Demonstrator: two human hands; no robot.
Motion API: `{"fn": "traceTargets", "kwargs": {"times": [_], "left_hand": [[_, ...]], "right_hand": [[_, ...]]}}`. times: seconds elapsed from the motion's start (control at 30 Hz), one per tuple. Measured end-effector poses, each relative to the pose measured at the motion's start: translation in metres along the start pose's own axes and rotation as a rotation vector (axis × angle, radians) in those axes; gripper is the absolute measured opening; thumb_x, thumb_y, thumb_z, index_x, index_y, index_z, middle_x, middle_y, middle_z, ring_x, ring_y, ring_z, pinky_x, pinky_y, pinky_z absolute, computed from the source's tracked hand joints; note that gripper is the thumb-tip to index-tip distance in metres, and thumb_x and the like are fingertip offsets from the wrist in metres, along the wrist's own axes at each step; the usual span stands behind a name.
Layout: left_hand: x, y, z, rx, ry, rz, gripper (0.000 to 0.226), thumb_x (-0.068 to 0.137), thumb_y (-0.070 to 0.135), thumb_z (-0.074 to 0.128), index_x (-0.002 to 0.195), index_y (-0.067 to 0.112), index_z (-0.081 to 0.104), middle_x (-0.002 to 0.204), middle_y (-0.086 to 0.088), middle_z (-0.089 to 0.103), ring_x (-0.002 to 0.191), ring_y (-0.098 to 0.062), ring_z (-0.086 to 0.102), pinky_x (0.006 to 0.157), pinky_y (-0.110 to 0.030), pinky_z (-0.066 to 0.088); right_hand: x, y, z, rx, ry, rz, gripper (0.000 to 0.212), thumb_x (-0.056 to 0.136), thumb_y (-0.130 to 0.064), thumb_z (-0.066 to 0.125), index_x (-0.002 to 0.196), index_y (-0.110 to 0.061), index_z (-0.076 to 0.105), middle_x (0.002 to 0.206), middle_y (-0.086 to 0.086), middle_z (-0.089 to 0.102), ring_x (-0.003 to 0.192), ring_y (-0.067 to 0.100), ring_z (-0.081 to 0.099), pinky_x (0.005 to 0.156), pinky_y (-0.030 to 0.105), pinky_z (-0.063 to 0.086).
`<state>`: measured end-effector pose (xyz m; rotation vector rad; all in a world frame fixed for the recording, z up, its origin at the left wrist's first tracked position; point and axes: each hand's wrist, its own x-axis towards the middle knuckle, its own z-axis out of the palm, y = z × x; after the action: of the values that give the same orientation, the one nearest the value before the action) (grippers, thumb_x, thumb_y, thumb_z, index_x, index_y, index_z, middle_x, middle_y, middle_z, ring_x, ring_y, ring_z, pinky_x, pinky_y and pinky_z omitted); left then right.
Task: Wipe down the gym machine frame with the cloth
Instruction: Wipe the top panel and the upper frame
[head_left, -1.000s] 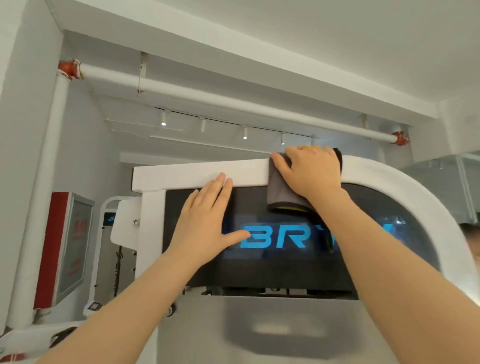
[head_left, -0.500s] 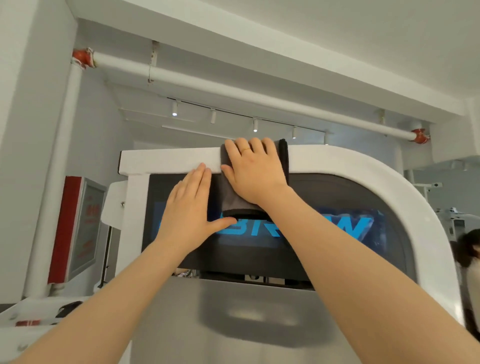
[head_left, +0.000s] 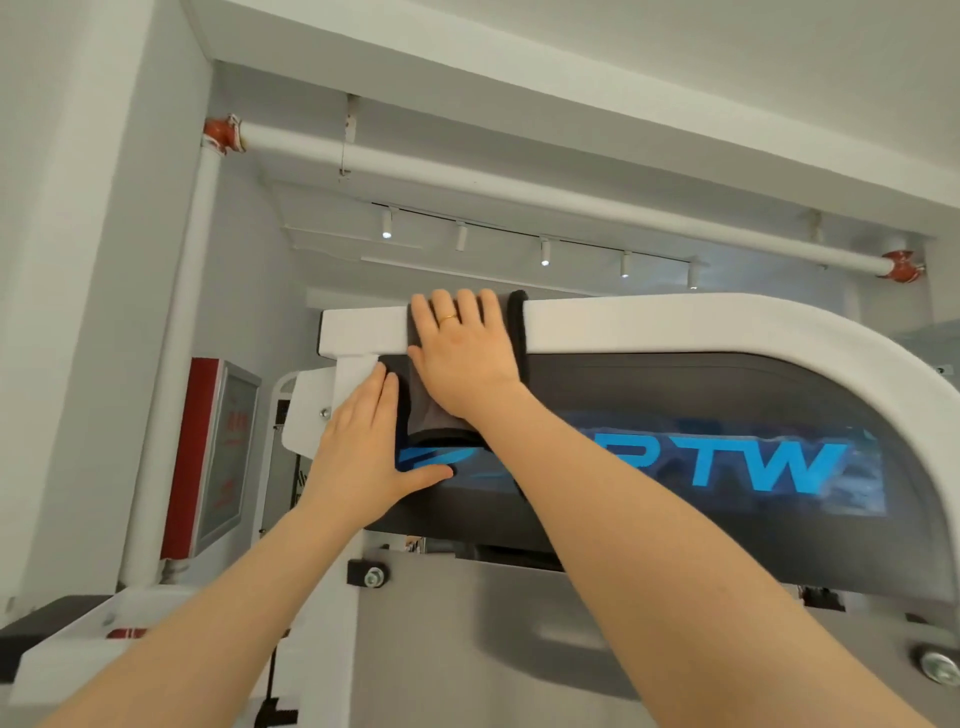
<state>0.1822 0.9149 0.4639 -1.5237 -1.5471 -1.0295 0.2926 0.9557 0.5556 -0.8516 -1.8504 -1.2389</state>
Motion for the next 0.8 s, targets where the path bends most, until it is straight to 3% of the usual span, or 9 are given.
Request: {"fn": "traceTargets", "kwargs": {"times": [0.07, 0.17, 0.27, 0.4, 0.53, 0.67, 0.8], "left_hand": [[0.001, -0.008, -0.001, -0.015, -0.008, 0.014, 0.113, 0.067, 0.064, 0.065, 0.147, 0.009, 0.008, 0.155, -0.007, 0.01, 0.142, -0.02, 0.011, 0.114, -0.034, 0.012], [-0.003, -0.023, -0.001, -0.017, -0.024, 0.059, 0.107, 0.072, 0.063, 0.061, 0.148, 0.012, 0.005, 0.156, -0.004, 0.007, 0.142, -0.018, 0.009, 0.112, -0.029, 0.006], [-0.008, -0.041, 0.001, -0.006, -0.038, 0.113, 0.098, 0.079, 0.062, 0.052, 0.148, 0.017, -0.001, 0.156, 0.0, 0.0, 0.143, -0.015, 0.003, 0.108, -0.024, 0.0], [-0.011, -0.059, 0.005, 0.035, -0.049, 0.188, 0.086, 0.086, 0.059, 0.04, 0.147, 0.019, -0.007, 0.156, 0.002, -0.008, 0.143, -0.011, -0.004, 0.11, -0.024, -0.005], [-0.008, -0.057, 0.007, 0.016, 0.008, 0.193, 0.078, 0.09, 0.052, 0.04, 0.148, 0.017, 0.003, 0.156, 0.001, 0.006, 0.142, -0.012, 0.008, 0.111, -0.024, 0.003], [-0.008, -0.048, 0.007, 0.023, 0.054, 0.104, 0.068, 0.091, 0.049, 0.038, 0.147, 0.016, 0.018, 0.155, 0.0, 0.015, 0.14, -0.015, 0.019, 0.11, -0.027, 0.011], [-0.007, -0.019, 0.008, 0.08, 0.079, -0.053, 0.072, 0.091, 0.054, 0.034, 0.147, 0.016, 0.009, 0.155, -0.004, 0.011, 0.142, -0.022, 0.013, 0.114, -0.038, 0.012]], "right_hand": [[0.002, -0.008, 0.002, 0.01, -0.013, -0.054, 0.055, 0.098, -0.038, 0.032, 0.146, -0.013, 0.019, 0.148, 0.01, 0.029, 0.134, 0.031, 0.025, 0.113, 0.045, 0.009], [-0.011, 0.005, 0.005, 0.01, 0.024, 0.015, 0.056, 0.098, -0.039, 0.031, 0.148, -0.017, 0.018, 0.152, 0.007, 0.025, 0.14, 0.028, 0.018, 0.114, 0.043, 0.003], [-0.019, 0.015, 0.006, -0.042, 0.064, 0.13, 0.056, 0.098, -0.042, 0.028, 0.147, -0.017, 0.021, 0.149, 0.008, 0.031, 0.137, 0.03, 0.023, 0.114, 0.045, 0.006], [0.015, -0.02, 0.008, -0.028, 0.019, 0.07, 0.053, 0.099, -0.041, 0.026, 0.144, -0.014, 0.023, 0.144, 0.008, 0.036, 0.128, 0.032, 0.032, 0.112, 0.046, 0.011], [0.031, -0.036, 0.01, -0.02, -0.006, -0.008, 0.053, 0.098, -0.043, 0.026, 0.143, -0.015, 0.024, 0.14, 0.009, 0.041, 0.123, 0.03, 0.038, 0.106, 0.044, 0.021], [0.008, 0.007, 0.003, -0.059, 0.045, 0.043, 0.053, 0.095, -0.048, 0.029, 0.138, -0.018, 0.035, 0.125, 0.008, 0.052, 0.11, 0.029, 0.047, 0.094, 0.04, 0.029], [-0.019, 0.053, -0.009, -0.088, 0.055, 0.131, 0.047, 0.094, -0.049, 0.029, 0.125, -0.018, 0.046, 0.112, 0.008, 0.058, 0.1, 0.029, 0.05, 0.089, 0.04, 0.032]]}}
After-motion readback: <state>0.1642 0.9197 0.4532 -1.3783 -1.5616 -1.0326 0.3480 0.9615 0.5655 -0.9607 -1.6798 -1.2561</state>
